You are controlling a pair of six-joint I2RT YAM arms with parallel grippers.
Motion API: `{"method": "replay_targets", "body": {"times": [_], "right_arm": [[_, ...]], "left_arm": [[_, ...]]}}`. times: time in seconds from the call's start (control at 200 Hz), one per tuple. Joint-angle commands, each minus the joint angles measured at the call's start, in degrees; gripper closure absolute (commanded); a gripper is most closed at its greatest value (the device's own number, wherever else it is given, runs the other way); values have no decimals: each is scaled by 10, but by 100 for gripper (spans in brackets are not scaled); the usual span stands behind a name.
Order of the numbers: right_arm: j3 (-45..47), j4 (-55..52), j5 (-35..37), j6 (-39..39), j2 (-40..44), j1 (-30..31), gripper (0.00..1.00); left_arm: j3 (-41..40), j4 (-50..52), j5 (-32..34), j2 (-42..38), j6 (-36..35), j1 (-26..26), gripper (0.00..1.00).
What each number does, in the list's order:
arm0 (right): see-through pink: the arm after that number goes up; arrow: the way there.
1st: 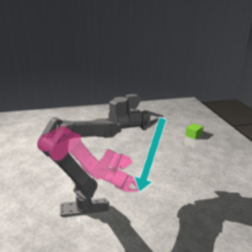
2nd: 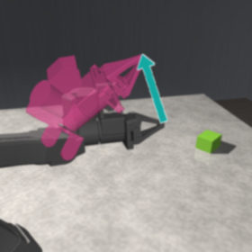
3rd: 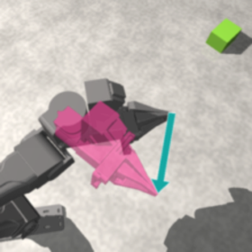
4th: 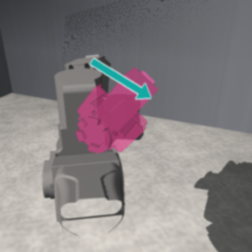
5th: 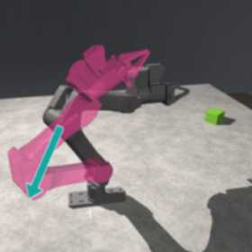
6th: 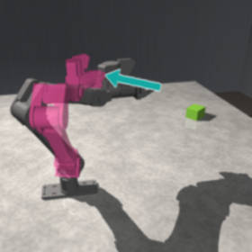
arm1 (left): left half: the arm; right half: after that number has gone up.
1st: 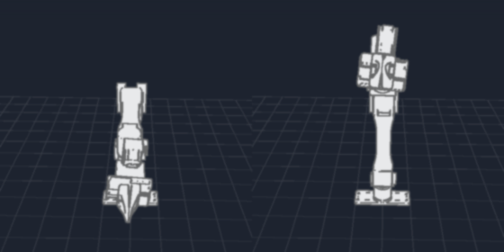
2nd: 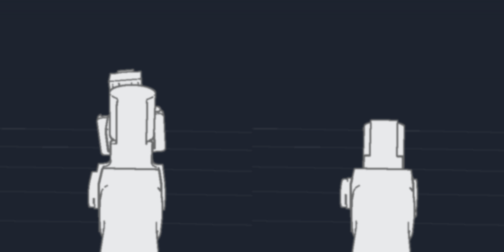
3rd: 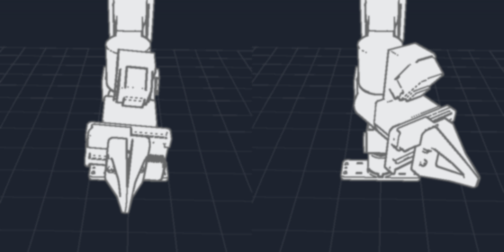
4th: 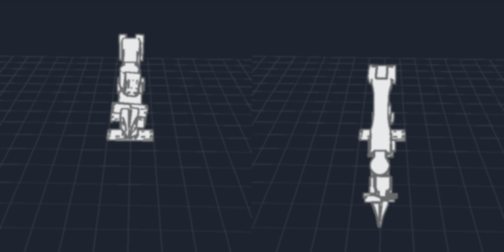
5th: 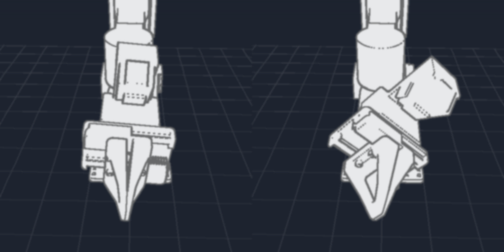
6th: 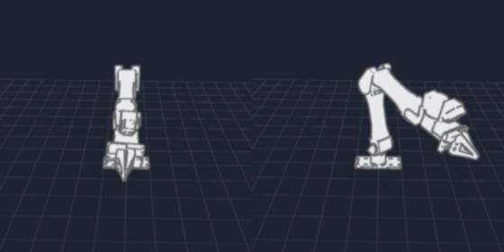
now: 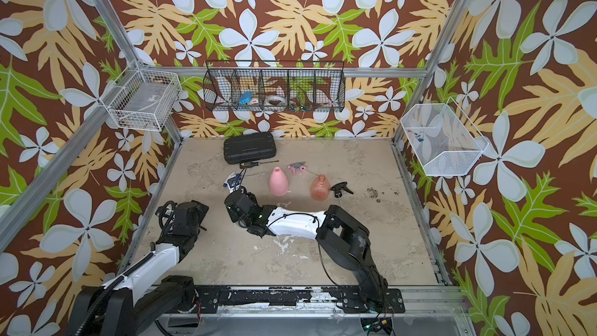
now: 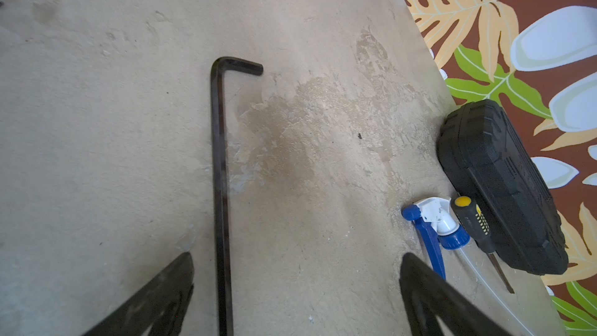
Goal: Attach spray nozzles to spray bottles
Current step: Pick up the spray bottle from the center of the board.
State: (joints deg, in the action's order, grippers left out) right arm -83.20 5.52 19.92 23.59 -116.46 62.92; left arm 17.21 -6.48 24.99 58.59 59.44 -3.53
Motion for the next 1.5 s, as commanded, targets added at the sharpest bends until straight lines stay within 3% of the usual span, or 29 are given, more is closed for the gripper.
{"method": "replay_targets", "body": {"times": [0.0, 0.41, 0.951, 1.131, 1.341, 1.491], "right_arm": [[-4, 1, 20, 3, -2, 2, 47], [2, 4, 39, 7, -3, 5, 49], [11, 12, 61, 7, 6, 12, 63], [16, 13, 70, 7, 23, 13, 73], [19, -7, 86, 8, 47, 14, 82], [38, -40, 128, 14, 97, 14, 88]], "left_arm": [[-1, -8, 0, -2, 2, 1, 1], [-7, -25, -11, -1, -3, 1, 2], [-13, -42, -21, -1, -9, 1, 4], [-61, -128, -41, -6, -15, 1, 13], [-83, -191, -90, -8, -64, 1, 12], [-126, -304, -150, -17, -115, 1, 13]]}}
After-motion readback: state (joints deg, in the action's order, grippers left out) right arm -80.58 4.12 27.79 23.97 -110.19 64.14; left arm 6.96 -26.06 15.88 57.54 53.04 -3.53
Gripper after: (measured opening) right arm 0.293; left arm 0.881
